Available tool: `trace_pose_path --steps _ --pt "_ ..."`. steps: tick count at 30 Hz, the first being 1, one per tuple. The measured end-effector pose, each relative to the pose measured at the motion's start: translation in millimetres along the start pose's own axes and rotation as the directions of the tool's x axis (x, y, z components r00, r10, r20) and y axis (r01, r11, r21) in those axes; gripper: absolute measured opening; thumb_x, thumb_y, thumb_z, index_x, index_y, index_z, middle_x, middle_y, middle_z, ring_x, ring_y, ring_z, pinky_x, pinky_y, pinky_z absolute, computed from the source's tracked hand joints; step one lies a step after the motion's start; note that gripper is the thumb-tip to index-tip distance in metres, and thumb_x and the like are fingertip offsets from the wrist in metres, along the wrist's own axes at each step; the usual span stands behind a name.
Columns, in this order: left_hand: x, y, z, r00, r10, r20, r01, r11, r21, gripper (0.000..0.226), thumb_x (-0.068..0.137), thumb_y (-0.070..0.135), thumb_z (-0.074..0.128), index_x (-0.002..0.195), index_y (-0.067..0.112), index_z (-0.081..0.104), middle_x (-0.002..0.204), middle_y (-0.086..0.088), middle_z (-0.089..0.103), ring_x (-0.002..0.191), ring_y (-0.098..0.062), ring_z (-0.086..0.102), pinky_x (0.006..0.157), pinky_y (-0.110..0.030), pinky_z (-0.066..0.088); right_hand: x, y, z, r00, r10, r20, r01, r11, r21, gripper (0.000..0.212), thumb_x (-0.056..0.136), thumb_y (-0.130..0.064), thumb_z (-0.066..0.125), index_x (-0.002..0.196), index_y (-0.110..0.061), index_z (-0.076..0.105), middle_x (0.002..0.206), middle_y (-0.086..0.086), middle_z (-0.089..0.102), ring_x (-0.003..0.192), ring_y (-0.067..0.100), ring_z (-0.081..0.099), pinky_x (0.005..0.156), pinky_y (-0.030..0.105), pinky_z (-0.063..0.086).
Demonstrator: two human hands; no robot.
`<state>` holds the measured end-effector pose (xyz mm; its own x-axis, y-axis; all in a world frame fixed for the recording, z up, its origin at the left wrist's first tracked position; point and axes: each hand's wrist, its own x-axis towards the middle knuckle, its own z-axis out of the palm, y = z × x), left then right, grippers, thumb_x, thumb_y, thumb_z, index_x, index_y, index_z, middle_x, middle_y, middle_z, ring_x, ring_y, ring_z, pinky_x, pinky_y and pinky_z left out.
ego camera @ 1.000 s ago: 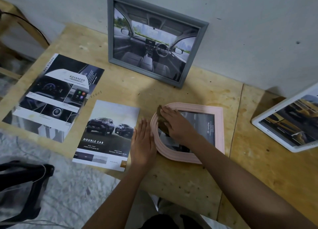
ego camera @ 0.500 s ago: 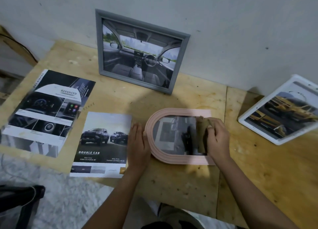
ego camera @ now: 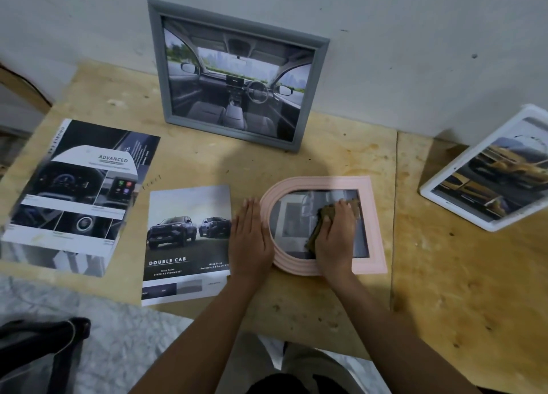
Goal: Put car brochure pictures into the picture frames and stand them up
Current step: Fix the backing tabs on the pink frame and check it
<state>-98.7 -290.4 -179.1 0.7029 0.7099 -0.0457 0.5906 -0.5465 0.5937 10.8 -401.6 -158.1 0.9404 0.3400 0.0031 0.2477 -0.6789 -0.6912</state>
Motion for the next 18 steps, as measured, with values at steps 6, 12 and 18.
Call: trace_pose_path --steps 6,12,18 --pt "0.1 1.0 -0.7 1.0 0.009 -0.019 -0.009 1.0 0.017 0.06 0.095 0.037 0.014 0.147 0.009 0.026 0.154 -0.005 0.025 0.142 -0.006 0.008 0.116 -0.028 0.004 4.4 -10.9 12.3 0.992 -0.043 0.115 0.04 0.999 0.033 0.052 0.089 -0.009 0.044 0.138 0.007 0.033 0.146 0.022 0.033 0.138 0.035 0.025 0.116 0.04 0.02" --pt "-0.6 -1.6 2.2 1.0 0.002 -0.003 -0.002 0.999 0.046 0.059 0.096 0.036 0.014 0.147 0.009 0.024 0.155 -0.005 0.023 0.142 -0.006 0.006 0.116 -0.024 -0.001 4.6 -14.9 17.5 0.921 -0.26 0.29 0.226 0.963 0.145 0.052 0.085 0.006 0.051 0.136 0.005 0.038 0.146 0.018 0.032 0.137 0.018 0.025 0.114 0.016 0.015" --pt "1.3 -1.9 0.3 0.999 -0.003 -0.043 0.002 1.0 -0.026 0.059 0.094 0.037 0.018 0.145 0.01 0.03 0.153 -0.003 0.029 0.141 -0.005 0.012 0.116 -0.026 0.006 32.1 -13.4 -7.8 0.688 -0.498 0.528 0.488 0.856 0.171 0.045 0.077 -0.002 0.063 0.119 0.006 0.053 0.13 0.024 0.044 0.123 0.021 0.034 0.109 0.016 0.022"
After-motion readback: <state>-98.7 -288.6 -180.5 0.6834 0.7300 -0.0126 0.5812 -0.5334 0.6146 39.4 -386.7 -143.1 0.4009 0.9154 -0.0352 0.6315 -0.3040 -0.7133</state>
